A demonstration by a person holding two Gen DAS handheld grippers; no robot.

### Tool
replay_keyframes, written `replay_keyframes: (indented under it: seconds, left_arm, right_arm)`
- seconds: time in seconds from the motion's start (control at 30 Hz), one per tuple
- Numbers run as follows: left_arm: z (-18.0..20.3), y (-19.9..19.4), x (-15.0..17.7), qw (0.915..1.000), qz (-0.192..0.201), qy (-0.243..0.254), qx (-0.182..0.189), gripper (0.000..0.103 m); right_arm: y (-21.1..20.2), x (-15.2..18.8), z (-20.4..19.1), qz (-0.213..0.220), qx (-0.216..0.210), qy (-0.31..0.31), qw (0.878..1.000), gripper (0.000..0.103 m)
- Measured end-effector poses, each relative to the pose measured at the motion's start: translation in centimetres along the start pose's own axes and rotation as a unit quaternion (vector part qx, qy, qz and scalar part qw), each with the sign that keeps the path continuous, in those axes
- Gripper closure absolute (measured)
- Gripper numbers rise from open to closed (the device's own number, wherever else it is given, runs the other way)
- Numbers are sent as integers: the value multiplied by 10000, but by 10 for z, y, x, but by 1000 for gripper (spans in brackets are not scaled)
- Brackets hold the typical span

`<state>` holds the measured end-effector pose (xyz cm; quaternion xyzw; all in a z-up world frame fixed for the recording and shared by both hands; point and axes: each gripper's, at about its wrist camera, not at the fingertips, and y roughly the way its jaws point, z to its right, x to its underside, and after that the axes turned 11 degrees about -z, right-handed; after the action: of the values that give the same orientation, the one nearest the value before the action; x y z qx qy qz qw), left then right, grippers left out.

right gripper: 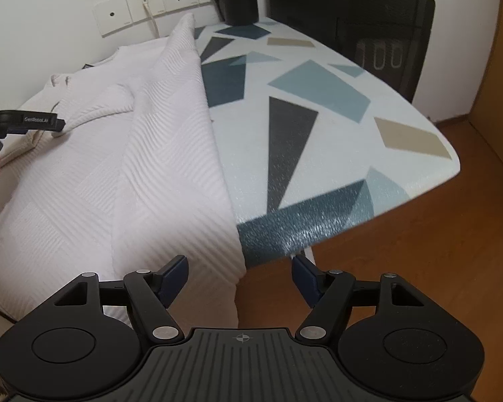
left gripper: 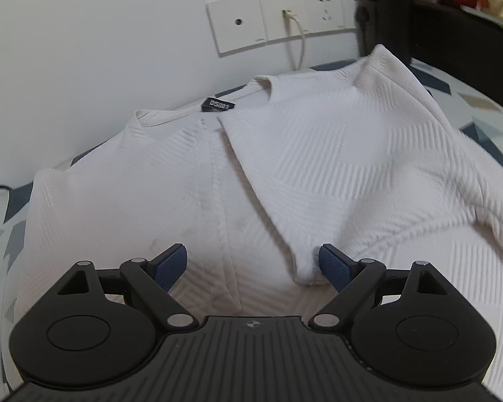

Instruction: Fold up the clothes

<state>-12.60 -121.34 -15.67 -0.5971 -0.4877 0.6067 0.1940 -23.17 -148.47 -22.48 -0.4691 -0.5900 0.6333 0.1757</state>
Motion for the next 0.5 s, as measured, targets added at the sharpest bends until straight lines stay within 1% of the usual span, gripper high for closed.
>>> replay_keyframes:
  seconds: [0.03, 0.13, 0.23, 0.37, 0.47, 0.5]
  left_arm:
    - [0, -2, 2, 10000, 32, -35, 14, 14]
    - [-9, -17, 0, 9988, 182, -402, 192, 14]
    - [-15, -43, 8, 9974, 445, -473, 298, 14]
    - [-36, -71, 42, 9959, 408, -770, 227, 12]
    - [-54, -90, 72, 9937, 351, -1052, 139, 12]
    - [-61, -96, 85, 9926, 316, -1167, 97, 12]
  right_arm:
    - [1, 0, 1, -12, -2, 28, 10000, 38]
    - [-1, -3, 1, 44, -46, 37, 10000, 37]
    - [-4, -7, 0, 141, -141, -66, 9998, 35]
    - [-8, -14, -1, 279, -307, -278, 9988, 33]
    - [-10, -20, -1, 374, -445, -461, 9972, 28]
    - [-11, -22, -1, 405, -489, -539, 9965, 24]
